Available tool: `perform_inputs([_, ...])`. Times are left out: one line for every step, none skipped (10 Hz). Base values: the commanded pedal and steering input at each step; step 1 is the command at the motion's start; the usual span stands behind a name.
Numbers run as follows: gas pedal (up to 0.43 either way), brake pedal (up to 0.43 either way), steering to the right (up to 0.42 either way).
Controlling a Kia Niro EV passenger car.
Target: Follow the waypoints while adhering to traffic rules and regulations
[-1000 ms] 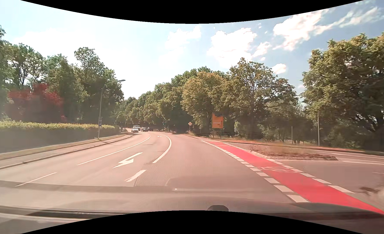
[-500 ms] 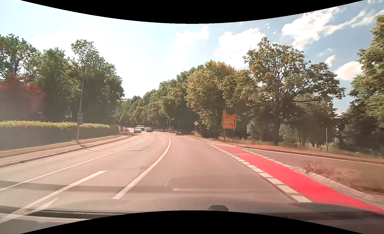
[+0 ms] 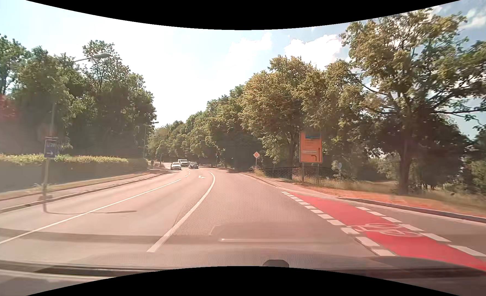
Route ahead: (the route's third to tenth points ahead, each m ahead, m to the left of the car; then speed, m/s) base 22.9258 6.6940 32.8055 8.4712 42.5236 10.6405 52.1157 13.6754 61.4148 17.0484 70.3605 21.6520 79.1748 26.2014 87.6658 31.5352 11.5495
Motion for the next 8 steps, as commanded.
perform_inputs([0.189, 0.0, -0.033])
perform_inputs([0.189, 0.0, -0.033])
perform_inputs([0.189, 0.0, -0.033])
perform_inputs([0.189, 0.0, -0.033])
perform_inputs([0.189, 0.0, -0.033])
perform_inputs([0.189, 0.0, -0.033])
perform_inputs([0.189, 0.0, -0.033])
perform_inputs([0.189, 0.0, -0.033])
